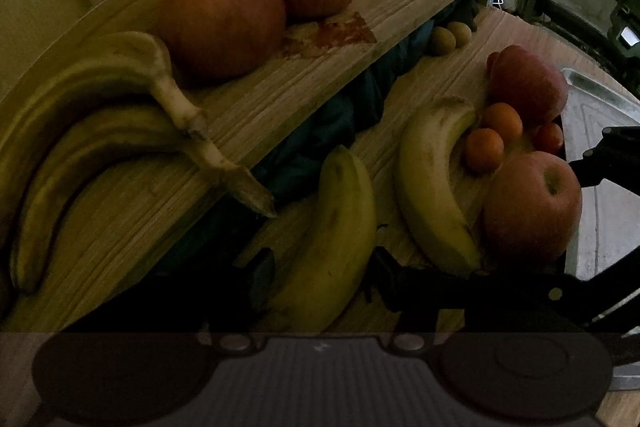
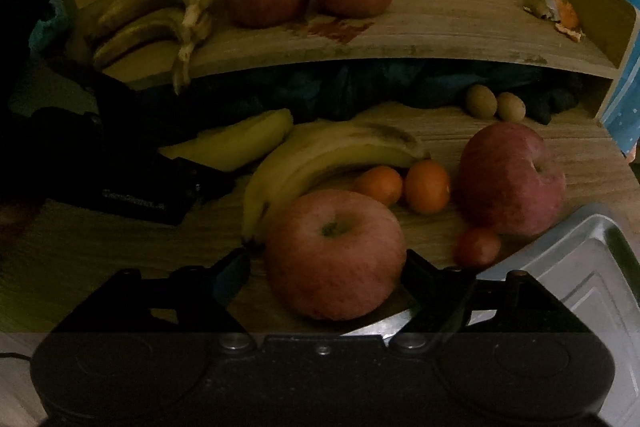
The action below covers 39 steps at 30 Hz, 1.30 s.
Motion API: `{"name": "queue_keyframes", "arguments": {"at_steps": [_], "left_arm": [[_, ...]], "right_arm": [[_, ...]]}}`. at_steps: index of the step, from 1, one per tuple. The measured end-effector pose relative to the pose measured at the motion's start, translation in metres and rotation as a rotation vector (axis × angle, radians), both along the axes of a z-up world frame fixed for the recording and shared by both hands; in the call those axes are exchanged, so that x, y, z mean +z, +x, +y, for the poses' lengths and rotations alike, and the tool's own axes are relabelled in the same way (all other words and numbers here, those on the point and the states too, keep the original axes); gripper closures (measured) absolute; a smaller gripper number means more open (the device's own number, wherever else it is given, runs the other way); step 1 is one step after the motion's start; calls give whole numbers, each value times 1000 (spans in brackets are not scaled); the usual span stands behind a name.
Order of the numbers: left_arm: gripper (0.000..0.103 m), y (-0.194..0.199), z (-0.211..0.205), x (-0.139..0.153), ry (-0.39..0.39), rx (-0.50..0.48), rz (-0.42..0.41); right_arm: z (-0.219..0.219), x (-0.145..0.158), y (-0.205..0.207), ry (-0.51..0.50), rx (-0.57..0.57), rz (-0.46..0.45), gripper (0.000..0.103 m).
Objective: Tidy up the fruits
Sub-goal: 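Grasp a red apple with the right gripper while the left gripper grasps a yellow banana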
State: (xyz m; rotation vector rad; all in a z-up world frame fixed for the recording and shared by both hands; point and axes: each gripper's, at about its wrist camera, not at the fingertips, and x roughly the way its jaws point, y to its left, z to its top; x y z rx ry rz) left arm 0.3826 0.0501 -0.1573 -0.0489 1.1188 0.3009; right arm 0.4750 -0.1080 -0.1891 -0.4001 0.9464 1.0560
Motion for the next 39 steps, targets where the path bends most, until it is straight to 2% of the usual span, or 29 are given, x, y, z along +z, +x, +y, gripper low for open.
{"name": "queue_keyframes", "arguments": {"at_steps": [5,14,22,24,27,34,39], "left_arm": [[48,4,0,0,-13,12,14],[52,1,-5,-1,-56,39,72],[47,11,3,-6,-100,33,61],[55,12,4,-6,-114,33,57],[57,9,2,-6,-108,43,52],[60,-6,-2,-4,-169,102,80],[62,-31,-8,-3,-223,180,101]], "right_arm": [[0,1,1,-8,-18,-6,31],[-2,3,-7,10,2,21,32],[1,3,-11,10,5,3,30],[1,3,-12,13,6,-3,30],[2,2,-12,16,-4,-6,31],[-3,6,-20,27,9,39,32],[-4,9,-40,37,70,71,32]]}}
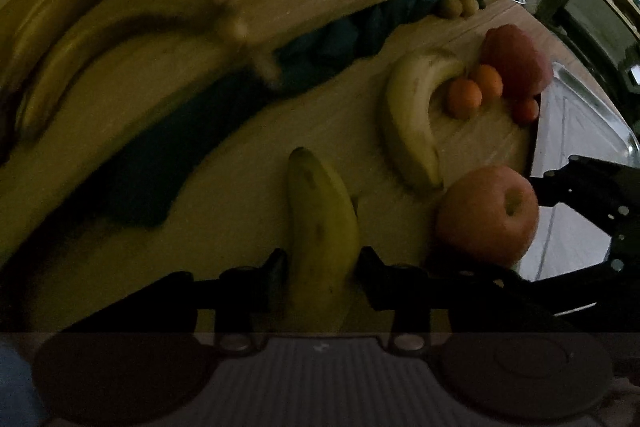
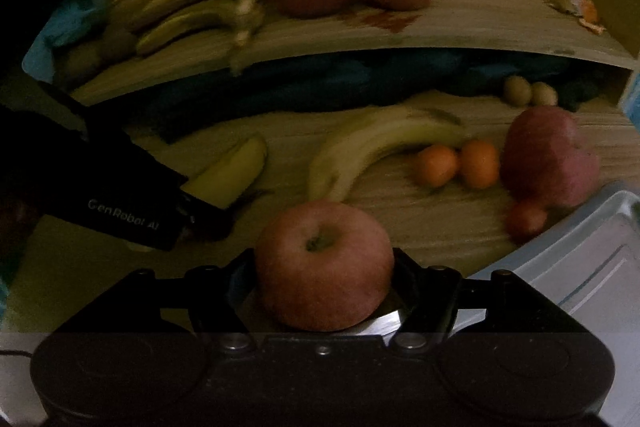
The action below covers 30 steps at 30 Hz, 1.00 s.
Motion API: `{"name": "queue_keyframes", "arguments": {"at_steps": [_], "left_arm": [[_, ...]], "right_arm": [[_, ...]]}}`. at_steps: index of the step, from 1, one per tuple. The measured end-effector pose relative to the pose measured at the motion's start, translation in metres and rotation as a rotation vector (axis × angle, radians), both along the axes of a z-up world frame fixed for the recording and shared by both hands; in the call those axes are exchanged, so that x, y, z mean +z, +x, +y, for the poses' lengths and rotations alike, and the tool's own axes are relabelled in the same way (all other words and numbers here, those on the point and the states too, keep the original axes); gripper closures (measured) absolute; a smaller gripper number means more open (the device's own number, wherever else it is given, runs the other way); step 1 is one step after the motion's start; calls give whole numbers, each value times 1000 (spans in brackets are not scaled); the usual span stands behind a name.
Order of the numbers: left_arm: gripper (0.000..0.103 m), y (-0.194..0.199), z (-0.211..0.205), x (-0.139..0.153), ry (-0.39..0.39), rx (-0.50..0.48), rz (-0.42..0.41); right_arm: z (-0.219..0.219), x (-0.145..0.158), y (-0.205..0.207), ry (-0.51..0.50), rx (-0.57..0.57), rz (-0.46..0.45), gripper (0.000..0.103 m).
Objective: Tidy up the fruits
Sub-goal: 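Grasp a red apple with the right gripper while the left gripper grasps a yellow banana, then carry the apple in the right gripper and banana in the left gripper over the tray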
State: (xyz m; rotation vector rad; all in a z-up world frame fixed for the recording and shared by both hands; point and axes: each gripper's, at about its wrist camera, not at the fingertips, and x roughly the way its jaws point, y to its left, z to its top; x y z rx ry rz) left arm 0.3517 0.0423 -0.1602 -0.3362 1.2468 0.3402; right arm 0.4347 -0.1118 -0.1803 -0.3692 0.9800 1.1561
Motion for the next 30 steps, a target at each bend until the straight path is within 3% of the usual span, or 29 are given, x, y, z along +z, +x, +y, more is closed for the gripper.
{"name": "queue_keyframes", "arguments": {"at_steps": [7,10,16,30], "left_arm": [[62,-32,1,1,-115,161,18],[63,-40,-3,5,-131,182,5],[62,-40,-20,20,-122,178,-34],[62,4,-78,40,-114,43,-93]], "right_arm": [[-5,7,-34,8,109,41,32],[-10,13,-41,16,127,35,32],[-27,27,-38,53,95,5,32],[-106,37,-5,76,-134,-1,32]]}}
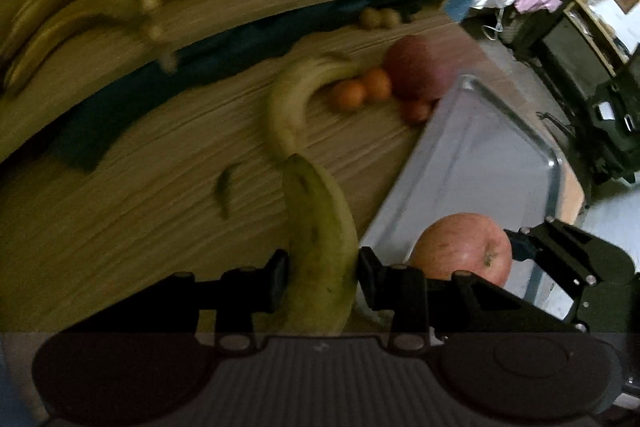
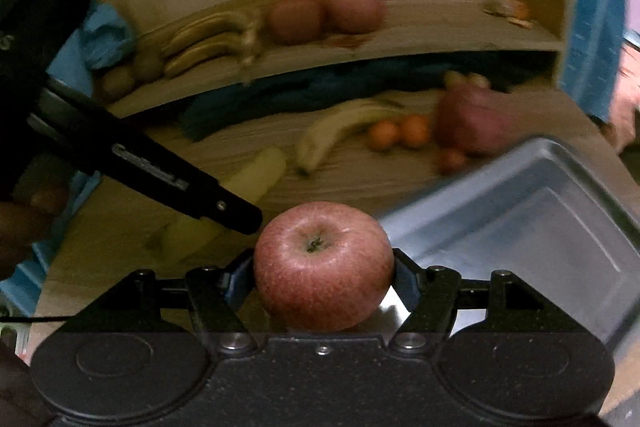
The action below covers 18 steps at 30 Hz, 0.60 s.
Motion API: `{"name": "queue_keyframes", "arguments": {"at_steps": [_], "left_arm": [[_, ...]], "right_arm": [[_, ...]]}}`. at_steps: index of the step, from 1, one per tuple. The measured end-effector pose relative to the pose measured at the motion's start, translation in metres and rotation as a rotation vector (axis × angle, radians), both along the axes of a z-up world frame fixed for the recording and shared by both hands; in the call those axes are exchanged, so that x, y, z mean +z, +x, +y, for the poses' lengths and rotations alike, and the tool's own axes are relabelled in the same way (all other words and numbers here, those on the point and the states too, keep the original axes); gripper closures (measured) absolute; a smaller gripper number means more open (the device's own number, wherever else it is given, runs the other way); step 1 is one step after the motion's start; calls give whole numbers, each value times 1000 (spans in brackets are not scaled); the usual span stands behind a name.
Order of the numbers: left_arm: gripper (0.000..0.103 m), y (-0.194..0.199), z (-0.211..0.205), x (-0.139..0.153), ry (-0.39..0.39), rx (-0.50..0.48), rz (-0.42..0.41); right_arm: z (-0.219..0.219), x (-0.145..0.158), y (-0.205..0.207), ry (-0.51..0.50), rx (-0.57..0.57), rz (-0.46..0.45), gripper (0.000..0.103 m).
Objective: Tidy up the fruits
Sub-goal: 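Carry the apple in the right gripper and banana in the left gripper over the tray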
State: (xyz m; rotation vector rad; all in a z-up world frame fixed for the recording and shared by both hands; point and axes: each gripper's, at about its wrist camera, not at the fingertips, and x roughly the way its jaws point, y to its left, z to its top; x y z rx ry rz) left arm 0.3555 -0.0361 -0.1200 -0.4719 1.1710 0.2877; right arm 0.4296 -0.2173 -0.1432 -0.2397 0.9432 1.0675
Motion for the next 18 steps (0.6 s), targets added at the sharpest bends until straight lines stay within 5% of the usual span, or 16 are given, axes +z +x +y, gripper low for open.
{"name": "queue_keyframes", "arguments": {"at_steps": [18], "left_arm": [[62,122,-101,-4,5,-228,-40]], "right_arm": [[-96,-20,60,-49,-201,1,32]]}}
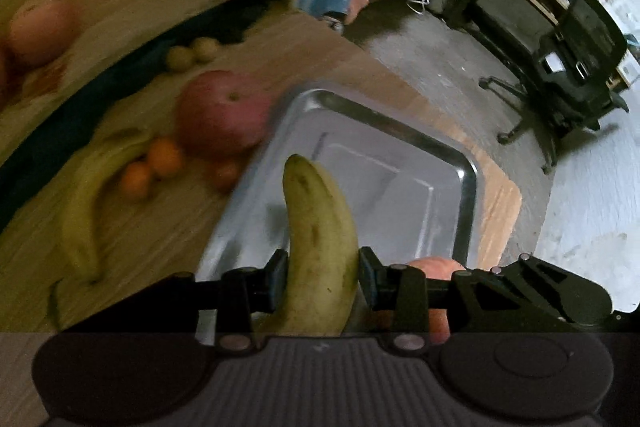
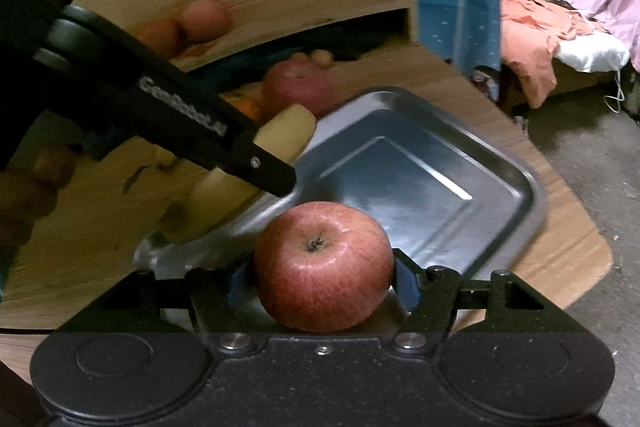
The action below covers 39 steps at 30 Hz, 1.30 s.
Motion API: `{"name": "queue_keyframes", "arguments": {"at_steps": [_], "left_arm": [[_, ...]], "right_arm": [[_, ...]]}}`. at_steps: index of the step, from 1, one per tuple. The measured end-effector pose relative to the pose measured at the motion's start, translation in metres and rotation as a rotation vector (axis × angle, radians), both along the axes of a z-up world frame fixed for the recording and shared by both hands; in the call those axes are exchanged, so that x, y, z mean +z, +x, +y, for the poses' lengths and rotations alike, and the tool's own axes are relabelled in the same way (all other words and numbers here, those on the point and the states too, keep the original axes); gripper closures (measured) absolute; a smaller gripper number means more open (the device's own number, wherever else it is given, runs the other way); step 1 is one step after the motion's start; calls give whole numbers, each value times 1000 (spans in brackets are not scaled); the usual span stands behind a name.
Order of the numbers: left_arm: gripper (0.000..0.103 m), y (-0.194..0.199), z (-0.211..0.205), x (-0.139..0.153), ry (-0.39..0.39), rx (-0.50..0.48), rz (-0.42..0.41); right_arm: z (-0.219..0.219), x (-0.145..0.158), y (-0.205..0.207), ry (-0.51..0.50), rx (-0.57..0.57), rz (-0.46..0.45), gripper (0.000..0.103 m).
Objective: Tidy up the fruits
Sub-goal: 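Carry the apple in the right gripper and banana in the left gripper over the tray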
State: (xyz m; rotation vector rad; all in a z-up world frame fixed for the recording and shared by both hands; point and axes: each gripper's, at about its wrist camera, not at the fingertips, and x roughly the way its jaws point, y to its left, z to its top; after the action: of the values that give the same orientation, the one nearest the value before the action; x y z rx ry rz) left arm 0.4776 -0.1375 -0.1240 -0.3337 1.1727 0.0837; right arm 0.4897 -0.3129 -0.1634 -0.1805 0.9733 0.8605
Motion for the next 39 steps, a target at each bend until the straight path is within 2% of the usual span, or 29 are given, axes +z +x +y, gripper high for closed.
{"name": "queue_keyframes", "arguments": {"at_steps": [6,16,26,32,34,36,39], "left_arm": [[62,27,-21,-7,8,-11,13],[62,67,-31,-16,43,20,19],[62,74,-28,-26,52,55,53],[61,72,-28,-27,53,63,64],[59,70,-29,-21,45,52,35],[48,68,-30,-16,62,43,14],[44,63,-29,-9,79,39,-5]], "right_arm": [[-16,-2,26,-5,2,-27,32],[-21,-12,71,-10,17,-50,32],[-10,-23,80,-35,57,-38,32],[-9,-23,78,-39,44,-34,32],[-10,-21,76,-33,34,-40,32],[-9,-17,75,-29,27,-54,31],[-9,-11,70,-25,12,-73,30]]}}
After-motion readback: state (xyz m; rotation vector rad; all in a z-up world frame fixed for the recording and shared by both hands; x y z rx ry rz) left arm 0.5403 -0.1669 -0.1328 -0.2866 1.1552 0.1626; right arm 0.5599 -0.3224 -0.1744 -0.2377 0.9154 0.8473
